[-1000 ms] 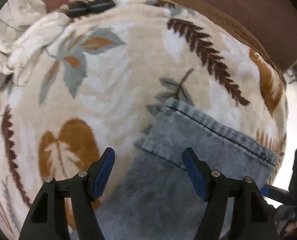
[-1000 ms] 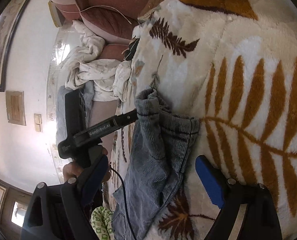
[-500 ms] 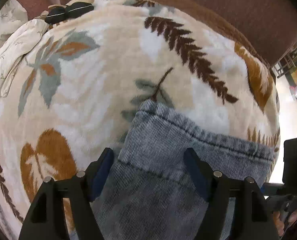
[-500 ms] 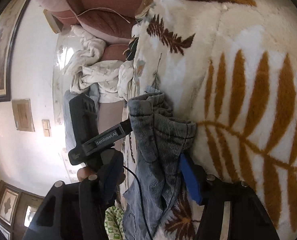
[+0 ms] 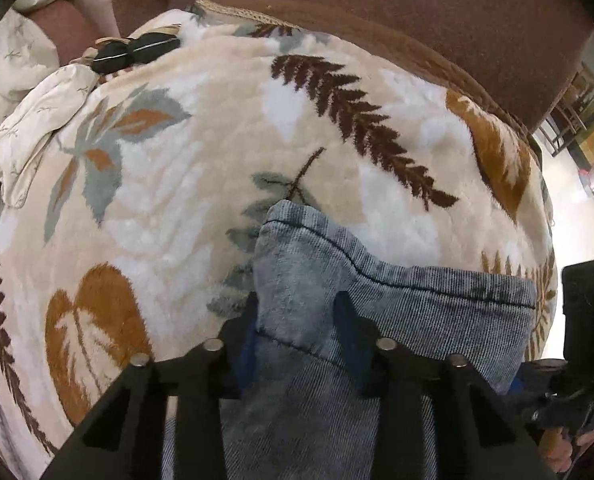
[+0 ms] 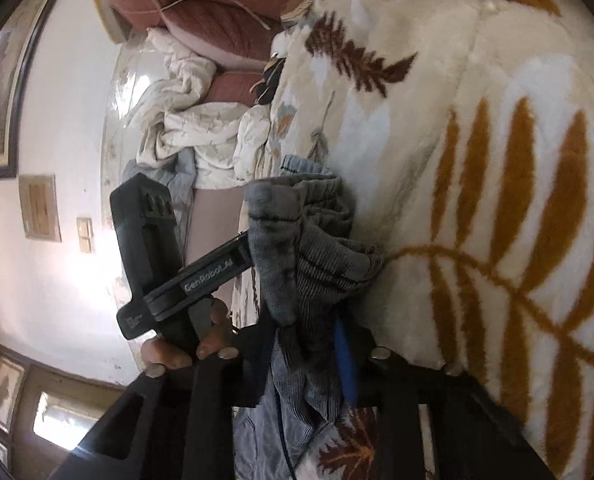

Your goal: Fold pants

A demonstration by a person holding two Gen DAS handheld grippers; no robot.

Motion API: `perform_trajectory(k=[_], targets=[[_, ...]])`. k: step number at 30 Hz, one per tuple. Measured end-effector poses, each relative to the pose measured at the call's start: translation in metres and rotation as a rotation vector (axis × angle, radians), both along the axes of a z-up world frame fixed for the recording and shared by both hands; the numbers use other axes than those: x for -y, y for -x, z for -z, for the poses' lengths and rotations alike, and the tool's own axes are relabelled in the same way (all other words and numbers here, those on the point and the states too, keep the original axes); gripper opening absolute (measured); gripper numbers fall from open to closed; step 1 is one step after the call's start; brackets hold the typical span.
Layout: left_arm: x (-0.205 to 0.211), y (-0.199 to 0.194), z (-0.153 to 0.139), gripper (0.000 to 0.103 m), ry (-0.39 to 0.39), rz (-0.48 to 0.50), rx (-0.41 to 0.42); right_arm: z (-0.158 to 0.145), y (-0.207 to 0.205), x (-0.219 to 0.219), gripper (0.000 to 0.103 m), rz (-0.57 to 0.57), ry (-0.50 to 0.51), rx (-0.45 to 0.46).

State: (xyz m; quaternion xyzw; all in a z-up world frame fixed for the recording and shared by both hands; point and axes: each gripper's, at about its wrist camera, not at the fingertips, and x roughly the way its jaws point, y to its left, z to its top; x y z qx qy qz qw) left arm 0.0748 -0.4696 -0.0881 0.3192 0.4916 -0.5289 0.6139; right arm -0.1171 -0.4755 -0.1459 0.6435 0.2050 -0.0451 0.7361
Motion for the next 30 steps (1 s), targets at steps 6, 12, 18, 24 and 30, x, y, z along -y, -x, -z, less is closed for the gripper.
perform_trajectory(k=[6, 12, 18, 24, 30], targets=[[-0.015, 0.001, -0.004, 0.024, 0.037, -0.068, -0.012, -0.024, -0.006, -0.014, 0.026, -0.032, 0.15, -0.009], [-0.03, -0.007, -0.009, 0.024, 0.017, -0.082, -0.003, 0.004, 0.002, -0.004, 0.035, 0.012, -0.012, -0.066], [-0.028, -0.017, -0.007, 0.032, 0.003, -0.095, -0.017, 0.012, 0.007, 0.002, 0.04, 0.055, -0.102, -0.029], [-0.023, -0.025, 0.001, 0.031, 0.024, -0.079, -0.033, 0.003, 0.005, 0.005, 0.068, 0.08, -0.115, 0.047], [-0.029, -0.027, 0.004, 0.029, 0.061, -0.066, -0.031, 0.003, 0.003, 0.006, 0.066, 0.095, -0.091, 0.023]])
